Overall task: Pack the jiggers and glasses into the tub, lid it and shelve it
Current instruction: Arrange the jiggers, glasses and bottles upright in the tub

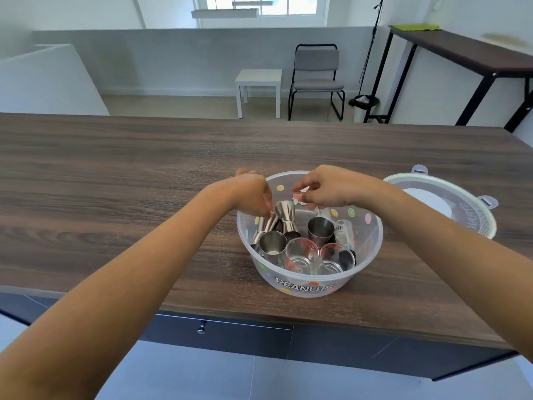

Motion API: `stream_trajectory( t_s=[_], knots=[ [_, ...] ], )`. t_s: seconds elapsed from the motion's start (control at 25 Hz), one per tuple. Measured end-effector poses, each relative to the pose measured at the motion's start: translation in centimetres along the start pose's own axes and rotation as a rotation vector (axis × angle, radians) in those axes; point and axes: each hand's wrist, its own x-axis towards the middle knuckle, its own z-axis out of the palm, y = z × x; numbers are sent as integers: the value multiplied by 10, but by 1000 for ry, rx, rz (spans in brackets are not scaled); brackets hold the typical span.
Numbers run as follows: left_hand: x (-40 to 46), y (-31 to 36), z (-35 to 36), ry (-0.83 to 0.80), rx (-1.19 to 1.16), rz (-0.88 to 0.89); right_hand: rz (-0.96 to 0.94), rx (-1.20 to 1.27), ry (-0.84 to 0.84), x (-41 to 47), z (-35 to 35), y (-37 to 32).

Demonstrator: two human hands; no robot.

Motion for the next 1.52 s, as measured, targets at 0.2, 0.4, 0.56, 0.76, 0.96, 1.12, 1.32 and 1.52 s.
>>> stream_trajectory(
  t_s=[0.2, 0.4, 0.56, 0.76, 0.96, 1.12, 1.32, 1.52],
  knots=[
    [-7, -7, -3, 36, -140, 66, 45, -73, -13, 24, 14, -4],
    [-20, -17, -6, 165, -256, 124, 64, -33, -21, 25, 18, -8],
    [-26, -13, -1, 339, -241, 111, 52, 7, 10, 18, 12, -9],
    [-21, -7, 8, 466, -144, 135, -35, -40, 171, 2, 5, -12],
    [-13, 1, 12, 526, -116, 124, -94, -226, 338, -1, 13, -10],
    [-9, 6, 17, 571, -62, 142, -103, -308, 346, 2, 18, -4],
    [-18, 6, 10, 482, -18, 115, -120, -270, 341, -4, 10, 1],
    [-49, -6, -19, 131, -226, 219, -64, -25, 12, -31, -27, 11]
  ],
)
